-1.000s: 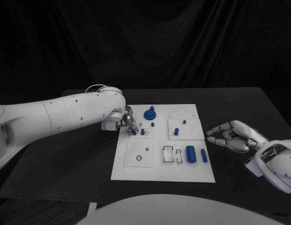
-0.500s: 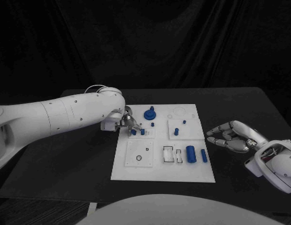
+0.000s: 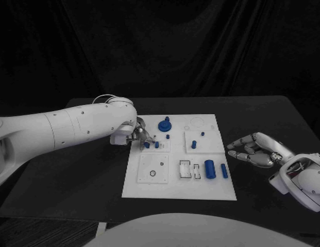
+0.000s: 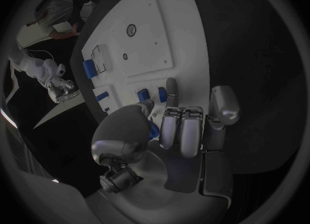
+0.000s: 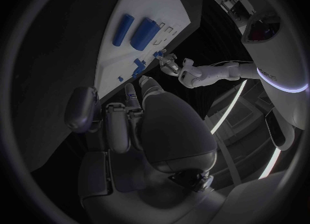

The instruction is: Assemble the parts on the task board

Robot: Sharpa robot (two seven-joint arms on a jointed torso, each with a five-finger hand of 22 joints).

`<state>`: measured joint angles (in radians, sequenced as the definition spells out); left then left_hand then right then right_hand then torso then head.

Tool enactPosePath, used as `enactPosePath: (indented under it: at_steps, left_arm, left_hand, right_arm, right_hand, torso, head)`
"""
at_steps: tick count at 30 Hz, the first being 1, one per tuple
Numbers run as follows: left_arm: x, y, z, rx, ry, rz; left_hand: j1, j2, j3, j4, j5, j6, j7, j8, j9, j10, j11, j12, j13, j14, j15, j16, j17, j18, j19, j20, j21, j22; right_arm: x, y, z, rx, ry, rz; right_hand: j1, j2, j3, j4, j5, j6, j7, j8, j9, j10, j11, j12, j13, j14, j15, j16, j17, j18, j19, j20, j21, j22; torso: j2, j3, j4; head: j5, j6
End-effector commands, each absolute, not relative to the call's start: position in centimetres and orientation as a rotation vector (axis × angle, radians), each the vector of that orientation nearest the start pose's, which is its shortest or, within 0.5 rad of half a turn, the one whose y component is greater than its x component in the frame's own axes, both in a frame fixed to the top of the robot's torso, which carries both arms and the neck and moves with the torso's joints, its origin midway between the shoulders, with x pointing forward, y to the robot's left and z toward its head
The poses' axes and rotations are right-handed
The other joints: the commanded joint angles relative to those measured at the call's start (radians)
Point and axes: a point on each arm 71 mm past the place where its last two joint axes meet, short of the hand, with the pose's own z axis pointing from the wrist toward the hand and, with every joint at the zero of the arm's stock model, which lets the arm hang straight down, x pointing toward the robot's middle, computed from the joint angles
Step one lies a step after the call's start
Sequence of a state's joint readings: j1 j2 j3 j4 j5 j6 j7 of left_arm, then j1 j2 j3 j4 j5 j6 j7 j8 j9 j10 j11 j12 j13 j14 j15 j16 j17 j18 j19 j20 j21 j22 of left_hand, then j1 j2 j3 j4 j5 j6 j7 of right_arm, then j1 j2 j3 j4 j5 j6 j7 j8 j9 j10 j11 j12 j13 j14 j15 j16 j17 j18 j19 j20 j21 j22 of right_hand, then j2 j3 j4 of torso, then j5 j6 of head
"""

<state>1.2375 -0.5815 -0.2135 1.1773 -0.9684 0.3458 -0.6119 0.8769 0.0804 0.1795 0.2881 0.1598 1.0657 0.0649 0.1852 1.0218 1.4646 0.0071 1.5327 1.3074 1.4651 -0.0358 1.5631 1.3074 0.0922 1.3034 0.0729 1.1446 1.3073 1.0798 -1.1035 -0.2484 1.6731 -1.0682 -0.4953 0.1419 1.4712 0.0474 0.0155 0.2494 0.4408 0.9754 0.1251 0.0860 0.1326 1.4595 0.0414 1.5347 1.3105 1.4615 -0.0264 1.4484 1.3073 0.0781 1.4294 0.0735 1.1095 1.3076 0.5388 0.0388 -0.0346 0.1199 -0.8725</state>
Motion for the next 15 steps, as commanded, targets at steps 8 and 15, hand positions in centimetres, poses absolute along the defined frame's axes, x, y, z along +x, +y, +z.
enactPosePath:
  at_steps: [8,15]
  left_arm:
    - [49.88,19.15,-29.22,-0.133,2.612,-0.193]
    - [49.87,19.23,-29.16,-0.139,2.602,-0.206]
  left_hand:
    - [0.070,0.011,0.011,-0.015,0.158,-0.001,-0.016,0.013,0.022,0.073,-0.016,0.011,0.237,0.106,-0.014,0.008,0.263,0.000,0.019,-0.009,0.018,0.142]
    - [0.114,0.010,0.051,-0.040,0.241,-0.003,-0.018,0.010,0.024,0.073,-0.020,0.011,0.237,0.106,-0.017,0.008,0.263,0.000,0.019,-0.012,0.019,0.142]
  right_arm:
    - [38.60,-28.42,-28.16,0.246,1.843,0.812]
    - [38.63,-28.46,-28.23,0.248,1.847,0.808]
  right_hand:
    - [0.012,0.000,0.009,-0.001,0.008,0.005,-0.001,-0.005,-0.001,0.073,-0.001,-0.006,0.220,0.073,-0.005,-0.004,0.138,0.011,-0.005,0.001,-0.005,0.145]
    - [0.012,0.001,0.010,-0.001,0.010,0.005,0.000,-0.005,-0.002,0.073,-0.001,-0.007,0.220,0.073,-0.004,-0.005,0.137,0.011,-0.005,0.001,-0.006,0.145]
  torso:
    - [0.000,0.0001,-0.0003]
    - [0.000,0.0002,0.0006]
  head:
    - [0.001,0.000]
    - [0.000,0.000]
